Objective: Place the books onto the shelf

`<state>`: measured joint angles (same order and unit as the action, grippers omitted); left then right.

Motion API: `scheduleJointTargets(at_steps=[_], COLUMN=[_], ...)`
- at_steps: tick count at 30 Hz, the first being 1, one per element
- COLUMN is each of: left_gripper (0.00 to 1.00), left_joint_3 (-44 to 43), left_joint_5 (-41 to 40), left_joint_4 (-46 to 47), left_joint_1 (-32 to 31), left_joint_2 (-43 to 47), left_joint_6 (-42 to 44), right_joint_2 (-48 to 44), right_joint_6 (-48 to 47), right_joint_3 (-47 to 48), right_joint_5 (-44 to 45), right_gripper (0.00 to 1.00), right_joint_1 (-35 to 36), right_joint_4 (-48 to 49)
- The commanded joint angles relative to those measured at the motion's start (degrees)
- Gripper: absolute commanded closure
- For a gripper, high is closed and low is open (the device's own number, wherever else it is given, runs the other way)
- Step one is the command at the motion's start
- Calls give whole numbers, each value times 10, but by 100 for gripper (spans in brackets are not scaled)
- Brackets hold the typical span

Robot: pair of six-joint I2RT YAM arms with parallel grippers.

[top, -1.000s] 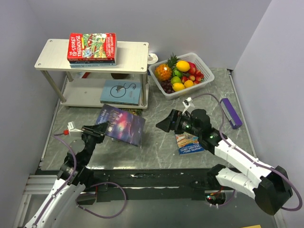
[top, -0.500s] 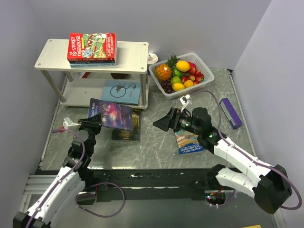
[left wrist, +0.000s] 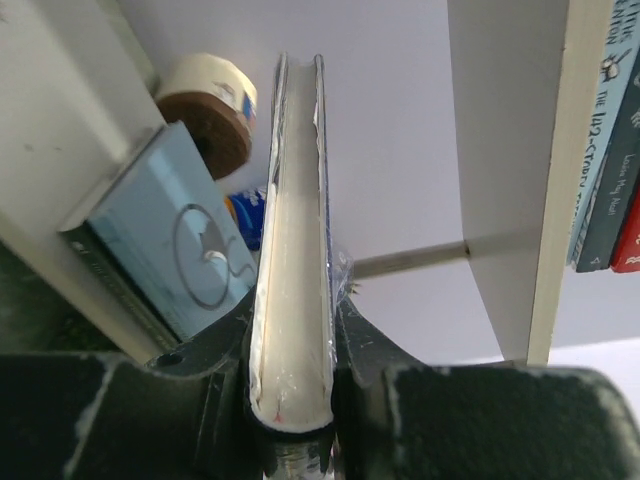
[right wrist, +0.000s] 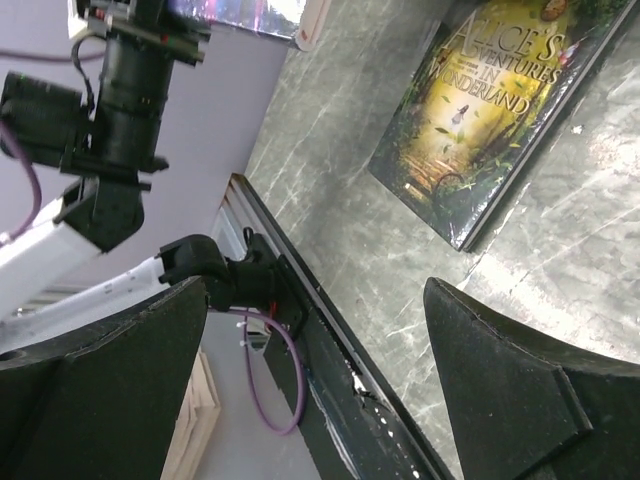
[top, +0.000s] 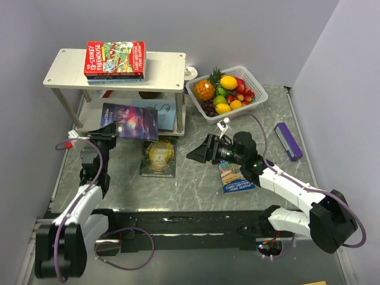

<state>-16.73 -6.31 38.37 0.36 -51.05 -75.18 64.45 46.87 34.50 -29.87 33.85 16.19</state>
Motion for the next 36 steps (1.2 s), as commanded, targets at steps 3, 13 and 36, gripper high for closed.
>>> scheduleJointTargets(at_steps=[3,13,36], left_gripper=[99,99,56], left_joint_3=[-73,-156,-226], left_joint_5=[87,149,174], left_joint_4=[257,447,451], left_joint_1=[22,26,43], left_joint_2=[-104,-346,-506], left_joint_6=[-45,-74,-45], right_joint_2=[17,30,65], right_joint_6=[1,12,22], right_joint_3=[23,16,9], right_joint_5=[-19,-34,-49], right_gripper=[5,6,6], right_joint_1=[-14,-32,-47], right_joint_4=[44,64,84])
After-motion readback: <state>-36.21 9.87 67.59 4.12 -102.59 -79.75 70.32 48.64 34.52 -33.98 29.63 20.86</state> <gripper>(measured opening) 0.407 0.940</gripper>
